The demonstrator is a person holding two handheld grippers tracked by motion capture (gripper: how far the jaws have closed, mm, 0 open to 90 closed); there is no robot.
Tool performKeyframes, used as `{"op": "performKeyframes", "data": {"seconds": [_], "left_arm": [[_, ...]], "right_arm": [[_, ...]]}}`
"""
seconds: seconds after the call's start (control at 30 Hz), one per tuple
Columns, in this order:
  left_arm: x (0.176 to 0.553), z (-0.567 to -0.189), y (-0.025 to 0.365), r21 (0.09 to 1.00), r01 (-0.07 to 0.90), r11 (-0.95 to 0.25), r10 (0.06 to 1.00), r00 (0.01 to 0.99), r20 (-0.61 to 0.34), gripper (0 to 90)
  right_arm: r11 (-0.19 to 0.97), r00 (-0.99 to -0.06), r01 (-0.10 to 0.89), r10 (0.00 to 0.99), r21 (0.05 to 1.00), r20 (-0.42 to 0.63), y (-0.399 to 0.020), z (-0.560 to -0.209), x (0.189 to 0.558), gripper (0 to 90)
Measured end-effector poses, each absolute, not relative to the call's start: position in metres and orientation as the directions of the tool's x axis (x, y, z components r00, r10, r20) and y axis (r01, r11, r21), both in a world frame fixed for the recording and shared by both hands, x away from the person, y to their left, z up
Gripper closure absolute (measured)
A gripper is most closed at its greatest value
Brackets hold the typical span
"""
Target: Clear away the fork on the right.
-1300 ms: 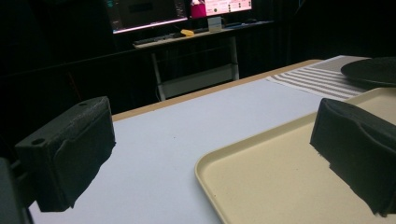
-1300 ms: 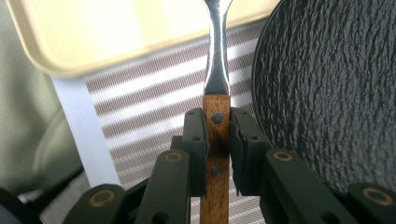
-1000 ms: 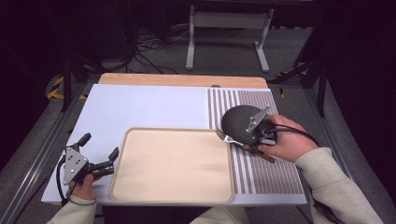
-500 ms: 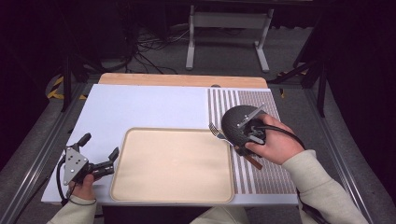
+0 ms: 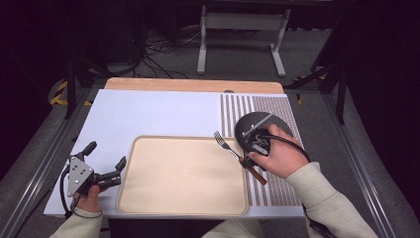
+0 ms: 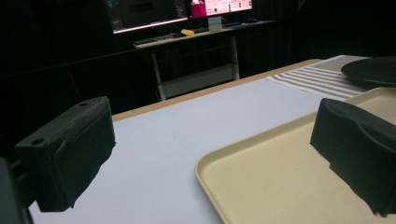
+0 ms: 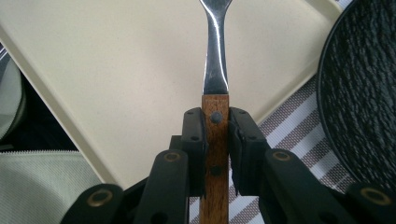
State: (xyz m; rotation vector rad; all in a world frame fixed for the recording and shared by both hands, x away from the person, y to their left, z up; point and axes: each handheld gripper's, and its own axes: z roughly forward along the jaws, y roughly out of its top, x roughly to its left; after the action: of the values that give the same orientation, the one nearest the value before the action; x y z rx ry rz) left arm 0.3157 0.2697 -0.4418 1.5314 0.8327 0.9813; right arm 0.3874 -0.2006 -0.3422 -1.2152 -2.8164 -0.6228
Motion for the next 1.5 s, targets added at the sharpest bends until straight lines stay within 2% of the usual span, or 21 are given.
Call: {"op": "performKeyframes", "data": {"seconds": [0.77,1.5], "left_arm": [[0.316,-0.442,0.270,0.986,0.004,-0.165,0.898,0.415,0.149,0.4],[0.316,-0.442,0.271,0.986,0.006,-0.167,0.898,0.414,0.149,0.4]], "right_arm": [[0.526,-0.614,0.776,0.757,0.349,0.223,-0.164,-0.368,0.391,77.6],[0.471,-0.537,0.837,0.803,0.278,0.259,-0.148,-0.398,0.392,77.6]]}}
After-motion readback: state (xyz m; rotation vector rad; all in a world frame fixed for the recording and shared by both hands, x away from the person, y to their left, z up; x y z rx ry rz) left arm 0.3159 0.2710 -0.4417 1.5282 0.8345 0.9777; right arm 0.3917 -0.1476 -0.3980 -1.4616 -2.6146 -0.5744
